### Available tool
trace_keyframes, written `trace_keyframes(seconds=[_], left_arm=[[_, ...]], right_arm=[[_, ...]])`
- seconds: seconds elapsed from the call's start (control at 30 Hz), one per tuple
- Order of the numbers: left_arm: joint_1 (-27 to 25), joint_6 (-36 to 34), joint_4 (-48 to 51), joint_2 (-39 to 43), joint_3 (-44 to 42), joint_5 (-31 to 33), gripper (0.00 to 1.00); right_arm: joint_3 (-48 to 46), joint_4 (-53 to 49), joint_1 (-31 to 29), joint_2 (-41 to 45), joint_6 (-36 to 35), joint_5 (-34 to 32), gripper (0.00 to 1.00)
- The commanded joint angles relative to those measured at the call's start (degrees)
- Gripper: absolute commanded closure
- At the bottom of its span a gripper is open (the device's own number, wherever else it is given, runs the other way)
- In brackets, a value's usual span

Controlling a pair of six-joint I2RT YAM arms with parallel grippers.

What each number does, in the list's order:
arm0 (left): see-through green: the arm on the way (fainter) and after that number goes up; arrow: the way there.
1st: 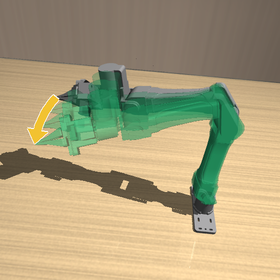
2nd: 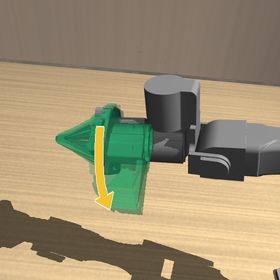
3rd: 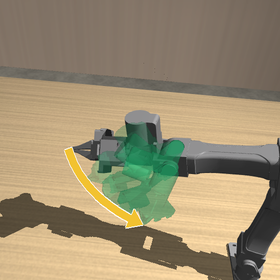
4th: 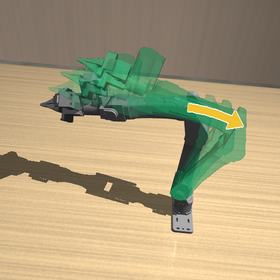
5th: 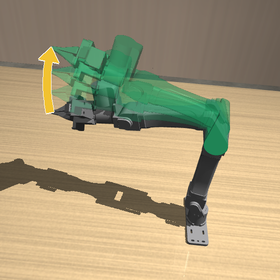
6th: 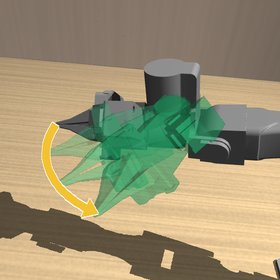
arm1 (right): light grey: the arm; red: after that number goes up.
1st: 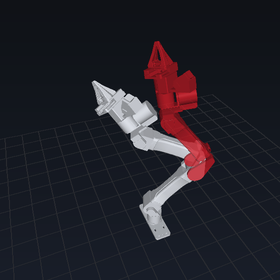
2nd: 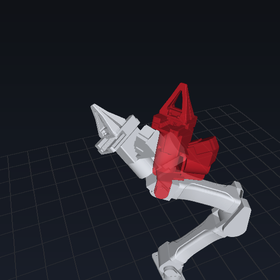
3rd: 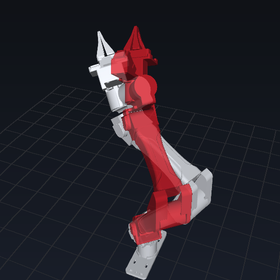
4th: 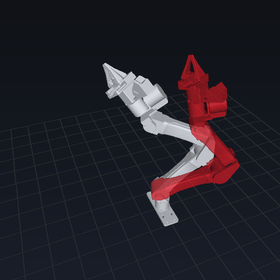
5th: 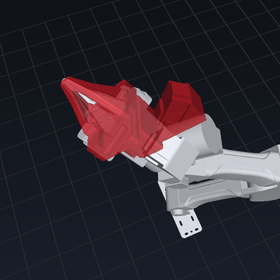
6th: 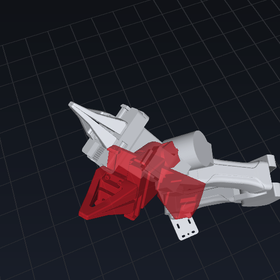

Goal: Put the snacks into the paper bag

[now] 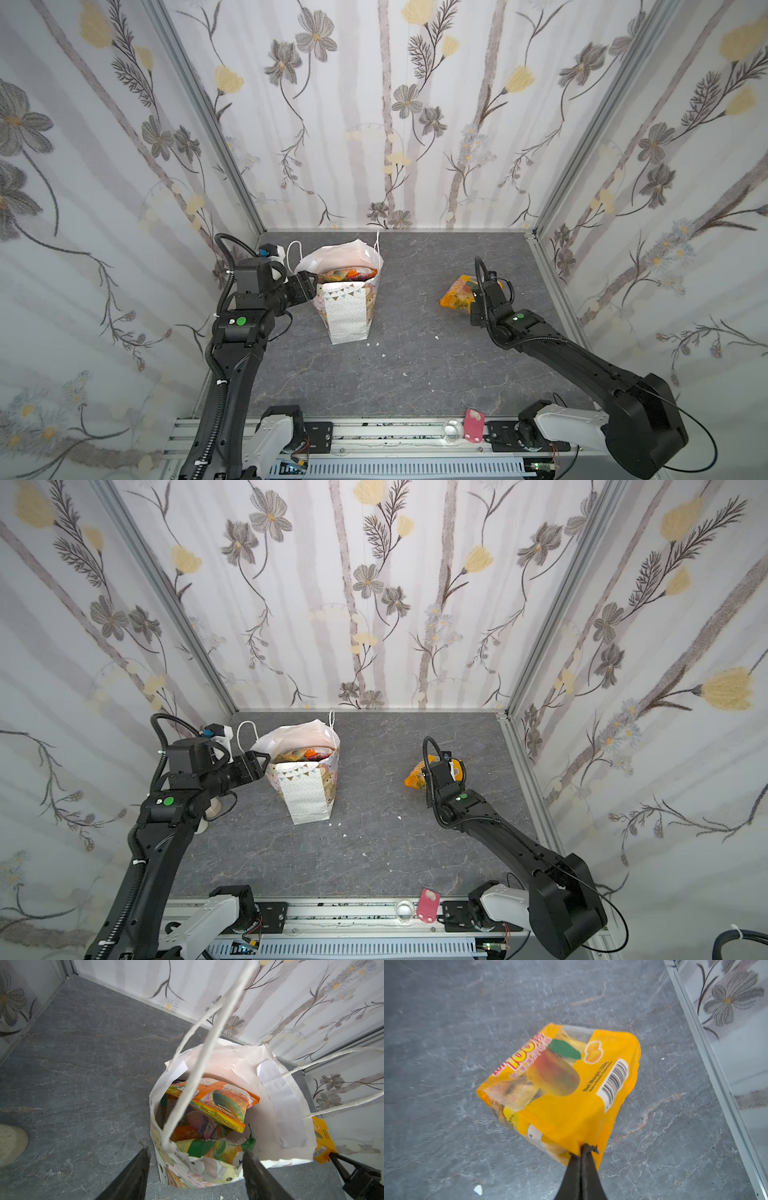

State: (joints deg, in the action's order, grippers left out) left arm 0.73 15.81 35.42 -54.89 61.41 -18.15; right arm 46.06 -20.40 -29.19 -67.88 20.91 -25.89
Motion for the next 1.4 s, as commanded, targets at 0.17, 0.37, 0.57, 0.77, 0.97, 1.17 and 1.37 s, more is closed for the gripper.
trace_keyframes(seconds=[0.17, 0.37, 0.57, 0.77, 0.97, 1.17, 1.37], left_arm=[[0.1, -0.9, 0.1, 0.5, 0.4, 0.5, 0.3], [0.0, -0.7, -0.3, 0.7, 0.3, 0.4, 0.3], [0.1, -0.7, -0.2, 1.0, -0.3, 0.4, 0.3], [0.1, -0.7, -0.3, 0.6, 0.1, 0.4, 0.3], [0.1, -0.7, -0.2, 0.8, -0.3, 0.4, 0.3], [0.1, -0.6, 0.0, 1.0, -0.4, 0.5, 0.3], [0.0, -0.8, 0.1, 1.0, -0.4, 0.8, 0.3]], right_arm=[[5.6, 1.2, -0.1, 3.6, -1.9, 5.3, 1.0], [9.7, 0.3, -0.1, 3.7, -2.1, 11.0, 1.0], [10.7, -6.8, -0.8, -0.7, -2.0, 13.4, 0.57], [5.2, -5.9, 2.7, -2.0, 1.4, 13.5, 0.28], [1.8, -1.8, 10.3, -6.2, 0.6, 22.5, 0.26], [0.4, 1.3, 12.0, -10.1, -0.5, 24.8, 0.25], [-1.6, 3.1, 13.5, -11.0, -1.0, 26.2, 0.24]])
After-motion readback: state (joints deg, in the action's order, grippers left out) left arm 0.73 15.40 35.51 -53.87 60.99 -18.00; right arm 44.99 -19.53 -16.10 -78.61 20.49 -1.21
